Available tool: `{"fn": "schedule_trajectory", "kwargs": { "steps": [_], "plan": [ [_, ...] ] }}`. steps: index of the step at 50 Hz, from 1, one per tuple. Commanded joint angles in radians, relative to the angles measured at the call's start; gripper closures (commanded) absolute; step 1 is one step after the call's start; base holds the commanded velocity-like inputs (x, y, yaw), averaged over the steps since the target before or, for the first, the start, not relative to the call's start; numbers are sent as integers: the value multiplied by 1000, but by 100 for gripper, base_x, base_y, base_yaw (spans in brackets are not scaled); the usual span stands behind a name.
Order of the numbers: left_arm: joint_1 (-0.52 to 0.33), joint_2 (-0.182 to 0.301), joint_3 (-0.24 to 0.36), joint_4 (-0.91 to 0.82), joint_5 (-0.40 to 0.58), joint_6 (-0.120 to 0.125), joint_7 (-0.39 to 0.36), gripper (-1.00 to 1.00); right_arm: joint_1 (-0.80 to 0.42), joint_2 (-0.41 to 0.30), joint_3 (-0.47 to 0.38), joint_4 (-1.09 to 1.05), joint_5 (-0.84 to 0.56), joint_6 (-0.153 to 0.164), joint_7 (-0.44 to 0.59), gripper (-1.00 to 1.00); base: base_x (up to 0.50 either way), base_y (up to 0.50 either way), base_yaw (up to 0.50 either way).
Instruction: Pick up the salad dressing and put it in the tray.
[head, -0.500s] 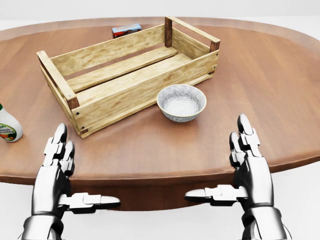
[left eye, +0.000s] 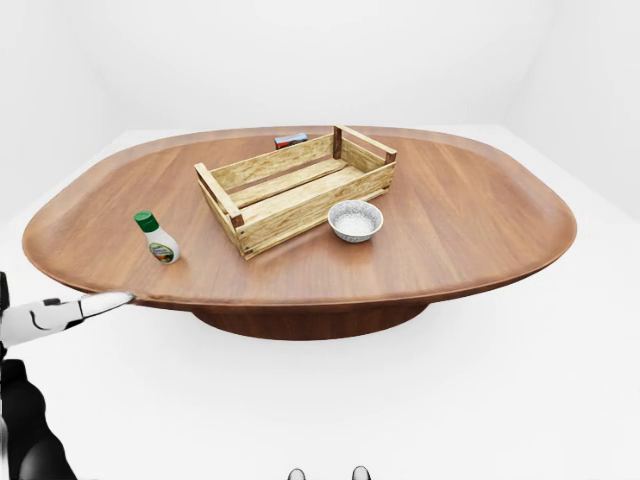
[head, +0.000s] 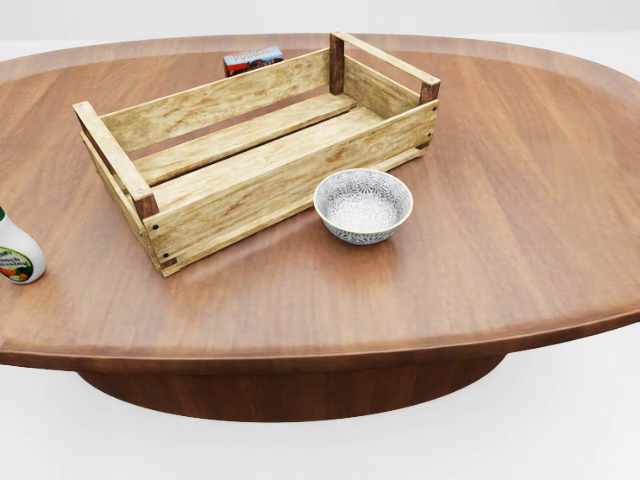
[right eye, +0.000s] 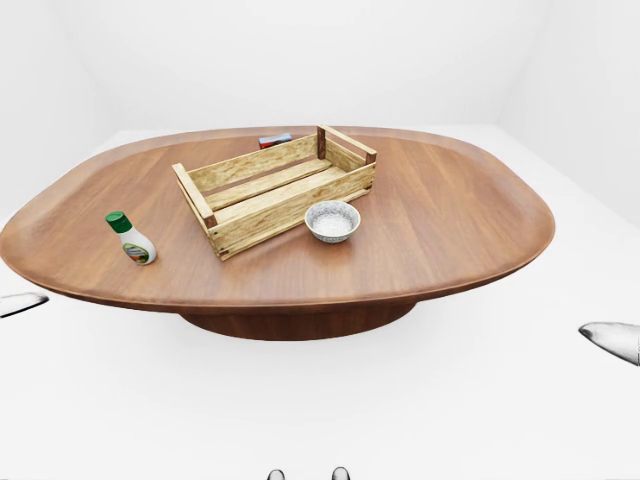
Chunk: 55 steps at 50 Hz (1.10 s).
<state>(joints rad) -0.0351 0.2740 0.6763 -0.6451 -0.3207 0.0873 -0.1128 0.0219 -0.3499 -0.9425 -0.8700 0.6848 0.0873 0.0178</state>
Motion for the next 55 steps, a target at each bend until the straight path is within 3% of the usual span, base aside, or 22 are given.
{"fn": "schedule_trajectory", "kwargs": {
  "steps": [1, 2, 4, 8, 20, 36, 55],
  "plan": [
    [-3, 144, 313, -92, -159, 0, -28, -100, 55, -123, -298, -61, 200, 0, -27, -100, 0, 0, 0],
    [-2, 144, 312, -92, -160, 0, -27, -100, 55, -123, -298, -61, 200, 0, -27, -100, 0, 0, 0],
    [6, 209, 449, -68, -218, 0, -40, -100, 56, -97, -217, -64, 80, 0, -11, -100, 0, 0, 0],
    [31, 244, 524, -29, -268, 0, -41, -100, 46, -81, -143, -79, -108, 0, 55, -100, 3, 12, 0],
    [54, 249, 537, -22, -286, 0, -34, -100, -24, -48, -162, -122, -182, 0, 113, -100, 11, 50, 0],
    [58, 252, 540, -10, -276, 0, -35, -100, -27, -22, -93, -85, -295, 0, 176, -100, 16, 50, 0],
    [53, 248, 529, -7, -259, 0, -42, -100, -35, -2, -72, -94, -303, 0, 203, -100, 32, 43, 0]
  ]
}}
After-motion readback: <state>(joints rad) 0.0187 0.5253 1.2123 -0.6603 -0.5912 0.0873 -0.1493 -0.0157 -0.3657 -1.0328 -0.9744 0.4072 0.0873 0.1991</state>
